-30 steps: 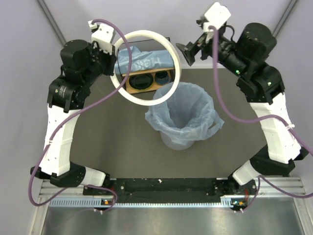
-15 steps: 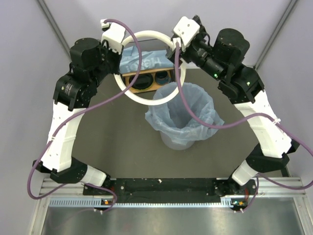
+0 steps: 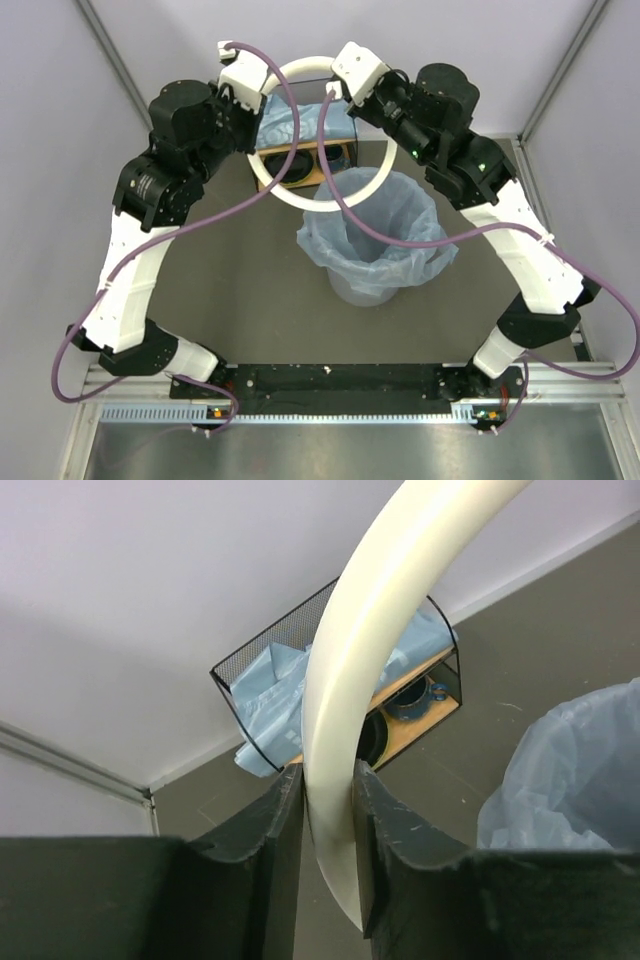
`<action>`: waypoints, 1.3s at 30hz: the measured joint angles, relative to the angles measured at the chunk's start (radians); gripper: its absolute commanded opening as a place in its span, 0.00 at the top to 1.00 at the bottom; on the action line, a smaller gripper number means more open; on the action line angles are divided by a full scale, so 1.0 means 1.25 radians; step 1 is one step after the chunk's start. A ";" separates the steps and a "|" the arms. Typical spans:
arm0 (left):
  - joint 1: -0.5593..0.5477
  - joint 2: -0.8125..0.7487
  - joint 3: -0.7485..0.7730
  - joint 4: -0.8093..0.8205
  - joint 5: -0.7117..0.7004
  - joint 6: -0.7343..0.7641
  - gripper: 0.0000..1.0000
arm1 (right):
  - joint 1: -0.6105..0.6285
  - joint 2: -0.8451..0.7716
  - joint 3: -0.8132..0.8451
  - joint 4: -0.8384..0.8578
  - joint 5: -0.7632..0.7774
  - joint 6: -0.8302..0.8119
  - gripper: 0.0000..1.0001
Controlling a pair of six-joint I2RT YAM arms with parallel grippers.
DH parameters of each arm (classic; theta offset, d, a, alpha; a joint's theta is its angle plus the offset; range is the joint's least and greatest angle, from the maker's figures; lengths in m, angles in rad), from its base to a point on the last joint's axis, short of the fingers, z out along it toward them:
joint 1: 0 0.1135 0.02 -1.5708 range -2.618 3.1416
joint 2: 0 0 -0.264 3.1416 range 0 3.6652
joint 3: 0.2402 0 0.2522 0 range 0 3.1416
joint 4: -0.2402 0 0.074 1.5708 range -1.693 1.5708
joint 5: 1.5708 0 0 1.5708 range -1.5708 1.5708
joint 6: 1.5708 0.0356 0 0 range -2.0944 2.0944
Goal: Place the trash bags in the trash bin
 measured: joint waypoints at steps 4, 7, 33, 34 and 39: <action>0.002 -0.001 0.002 0.013 0.036 -0.007 0.04 | -0.006 -0.004 -0.012 -0.001 0.018 -0.017 1.00; 0.034 0.000 0.021 0.037 0.144 -0.063 0.01 | -0.045 -0.009 -0.026 -0.046 0.010 0.005 1.00; 0.197 -0.101 -0.313 0.237 0.562 -0.298 0.01 | -0.322 -0.121 -0.194 -0.529 -0.315 0.422 1.00; 0.196 -0.101 -0.319 0.237 0.581 -0.298 0.01 | -0.327 -0.120 -0.215 -0.527 -0.324 0.421 1.00; 0.192 -0.101 -0.350 0.227 0.638 -0.301 0.01 | -0.352 -0.106 -0.269 -0.490 -0.358 0.410 1.00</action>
